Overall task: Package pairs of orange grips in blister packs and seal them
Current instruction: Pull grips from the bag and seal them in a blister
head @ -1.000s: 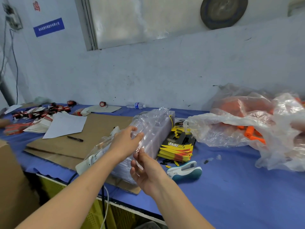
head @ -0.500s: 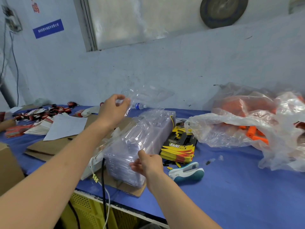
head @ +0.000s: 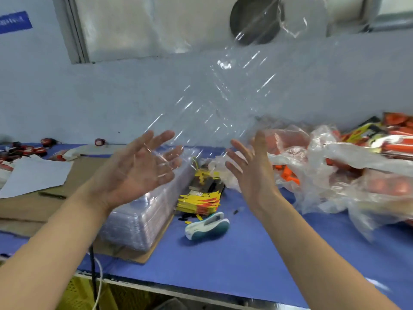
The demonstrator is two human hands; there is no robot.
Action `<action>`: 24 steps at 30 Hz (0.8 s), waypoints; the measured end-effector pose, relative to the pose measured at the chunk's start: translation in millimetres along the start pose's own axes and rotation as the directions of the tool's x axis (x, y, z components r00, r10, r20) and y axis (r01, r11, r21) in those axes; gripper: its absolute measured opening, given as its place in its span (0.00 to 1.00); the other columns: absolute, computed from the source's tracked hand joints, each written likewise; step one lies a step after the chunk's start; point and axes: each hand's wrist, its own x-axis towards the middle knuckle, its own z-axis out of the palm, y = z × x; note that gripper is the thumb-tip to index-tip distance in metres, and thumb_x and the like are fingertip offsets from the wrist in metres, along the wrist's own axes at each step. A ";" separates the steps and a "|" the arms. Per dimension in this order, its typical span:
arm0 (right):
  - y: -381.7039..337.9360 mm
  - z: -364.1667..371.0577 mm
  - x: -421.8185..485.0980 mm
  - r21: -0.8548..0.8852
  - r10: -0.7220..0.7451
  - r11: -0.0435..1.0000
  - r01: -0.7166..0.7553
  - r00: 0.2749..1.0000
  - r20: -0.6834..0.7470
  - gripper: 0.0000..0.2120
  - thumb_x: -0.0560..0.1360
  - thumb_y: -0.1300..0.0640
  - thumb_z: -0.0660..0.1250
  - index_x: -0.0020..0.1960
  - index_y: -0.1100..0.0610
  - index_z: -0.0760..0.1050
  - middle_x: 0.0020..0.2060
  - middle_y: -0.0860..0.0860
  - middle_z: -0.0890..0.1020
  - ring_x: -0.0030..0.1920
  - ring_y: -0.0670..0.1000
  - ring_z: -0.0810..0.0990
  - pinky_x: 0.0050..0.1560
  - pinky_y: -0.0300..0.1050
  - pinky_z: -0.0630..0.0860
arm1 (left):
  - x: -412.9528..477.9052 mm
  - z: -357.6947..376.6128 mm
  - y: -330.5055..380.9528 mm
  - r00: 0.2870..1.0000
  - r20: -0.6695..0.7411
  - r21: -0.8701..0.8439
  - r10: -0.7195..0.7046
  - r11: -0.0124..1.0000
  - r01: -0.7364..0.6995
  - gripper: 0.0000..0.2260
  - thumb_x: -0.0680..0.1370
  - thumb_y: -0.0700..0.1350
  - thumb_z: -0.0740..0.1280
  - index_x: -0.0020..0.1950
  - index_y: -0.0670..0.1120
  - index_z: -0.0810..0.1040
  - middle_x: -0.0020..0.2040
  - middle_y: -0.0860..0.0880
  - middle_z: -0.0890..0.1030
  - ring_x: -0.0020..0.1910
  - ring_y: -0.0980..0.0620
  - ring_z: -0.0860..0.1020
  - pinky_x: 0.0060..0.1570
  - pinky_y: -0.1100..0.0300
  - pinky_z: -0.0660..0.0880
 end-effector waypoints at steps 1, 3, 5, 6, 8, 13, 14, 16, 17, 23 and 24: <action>-16.1 -14.8 -4.0 0.024 -0.008 1.000 0.008 1.000 0.006 0.21 0.73 0.37 0.63 0.61 0.46 0.71 0.56 0.50 0.83 0.53 0.50 0.84 0.53 0.46 0.79 | 5.7 3.5 -13.1 0.997 0.061 -0.021 -0.057 0.998 0.059 0.16 0.79 0.57 0.64 0.65 0.53 0.78 0.61 0.46 0.79 0.56 0.47 0.80 0.56 0.55 0.76; -39.1 -46.0 -15.0 -0.003 -0.027 1.000 0.027 1.000 -0.009 0.18 0.76 0.43 0.66 0.63 0.49 0.75 0.54 0.50 0.84 0.52 0.51 0.84 0.51 0.45 0.80 | 21.0 10.8 -39.1 0.978 0.144 -0.034 -0.152 0.987 0.159 0.17 0.79 0.56 0.67 0.65 0.51 0.78 0.61 0.44 0.80 0.55 0.46 0.81 0.54 0.54 0.77; -49.5 -78.4 -30.6 -0.102 -0.069 0.993 0.058 0.992 -0.103 0.14 0.78 0.47 0.65 0.61 0.51 0.78 0.53 0.49 0.85 0.50 0.51 0.85 0.47 0.43 0.81 | 38.8 21.2 -64.3 0.969 0.130 -0.030 -0.210 0.976 0.216 0.20 0.77 0.58 0.68 0.65 0.50 0.79 0.62 0.41 0.80 0.55 0.44 0.81 0.56 0.48 0.76; -52.3 -94.5 -40.1 -0.144 -0.104 0.986 0.079 0.978 -0.179 0.12 0.78 0.47 0.66 0.59 0.51 0.79 0.52 0.49 0.85 0.48 0.50 0.85 0.45 0.41 0.80 | 47.5 28.1 -76.6 0.969 0.101 -0.058 -0.227 0.971 0.234 0.23 0.77 0.61 0.67 0.65 0.49 0.78 0.64 0.40 0.79 0.56 0.42 0.81 0.57 0.45 0.73; -54.1 -123.6 -61.0 -0.199 -0.182 0.973 0.116 0.917 -0.355 0.10 0.78 0.47 0.66 0.55 0.49 0.81 0.50 0.48 0.85 0.45 0.49 0.85 0.39 0.37 0.79 | 61.3 43.2 -100.5 0.975 0.047 -0.206 -0.219 0.953 0.224 0.29 0.76 0.67 0.61 0.66 0.47 0.76 0.67 0.37 0.76 0.59 0.39 0.80 0.58 0.44 0.72; -46.6 -173.9 -108.9 -0.223 -0.267 0.962 0.160 0.728 -0.631 0.08 0.78 0.48 0.67 0.53 0.49 0.82 0.46 0.46 0.85 0.42 0.48 0.86 0.37 0.34 0.79 | 85.0 91.0 -160.9 0.964 -0.200 -0.063 -0.175 0.984 0.166 0.20 0.80 0.55 0.64 0.65 0.43 0.73 0.62 0.37 0.80 0.58 0.36 0.81 0.49 0.46 0.81; -43.8 -180.7 -116.4 -0.229 -0.260 0.963 0.141 0.712 -0.652 0.08 0.79 0.49 0.66 0.53 0.49 0.82 0.48 0.47 0.85 0.43 0.48 0.86 0.38 0.34 0.80 | 89.7 98.3 -175.3 0.939 -0.304 0.072 -0.158 0.980 0.188 0.16 0.82 0.48 0.63 0.66 0.42 0.72 0.59 0.38 0.81 0.53 0.38 0.83 0.44 0.49 0.83; -38.1 -194.2 -128.3 -0.238 -0.211 0.969 0.059 0.698 -0.684 0.07 0.81 0.51 0.63 0.53 0.48 0.80 0.50 0.48 0.82 0.42 0.49 0.86 0.40 0.37 0.81 | 95.4 108.6 -200.9 0.885 -0.441 0.206 -0.148 0.943 0.260 0.10 0.84 0.42 0.60 0.64 0.41 0.71 0.54 0.40 0.83 0.42 0.42 0.86 0.37 0.54 0.83; -35.4 -200.2 -133.4 -0.236 -0.169 0.972 0.000 0.700 -0.693 0.08 0.82 0.52 0.62 0.54 0.50 0.79 0.52 0.50 0.81 0.43 0.51 0.85 0.44 0.40 0.80 | 96.7 110.2 -210.9 0.870 -0.466 0.214 -0.163 0.933 0.290 0.09 0.84 0.41 0.60 0.63 0.42 0.71 0.53 0.40 0.83 0.39 0.44 0.85 0.35 0.55 0.83; -37.6 -221.3 -168.3 -0.155 0.153 0.939 -0.306 0.779 -0.608 0.08 0.81 0.61 0.60 0.48 0.67 0.71 0.63 0.67 0.74 0.55 0.61 0.78 0.59 0.52 0.74 | 106.8 88.0 -245.5 0.810 -0.527 0.230 -0.258 0.874 0.428 0.04 0.82 0.37 0.62 0.57 0.41 0.72 0.46 0.40 0.82 0.33 0.46 0.82 0.28 0.59 0.79; -39.5 -221.8 -168.9 -0.115 0.204 0.931 -0.346 0.756 -0.622 0.08 0.81 0.61 0.61 0.50 0.67 0.71 0.63 0.67 0.73 0.55 0.62 0.77 0.60 0.54 0.74 | 107.3 84.0 -249.4 0.803 -0.532 0.232 -0.268 0.866 0.443 0.03 0.82 0.37 0.62 0.55 0.41 0.73 0.45 0.40 0.82 0.33 0.46 0.82 0.28 0.59 0.79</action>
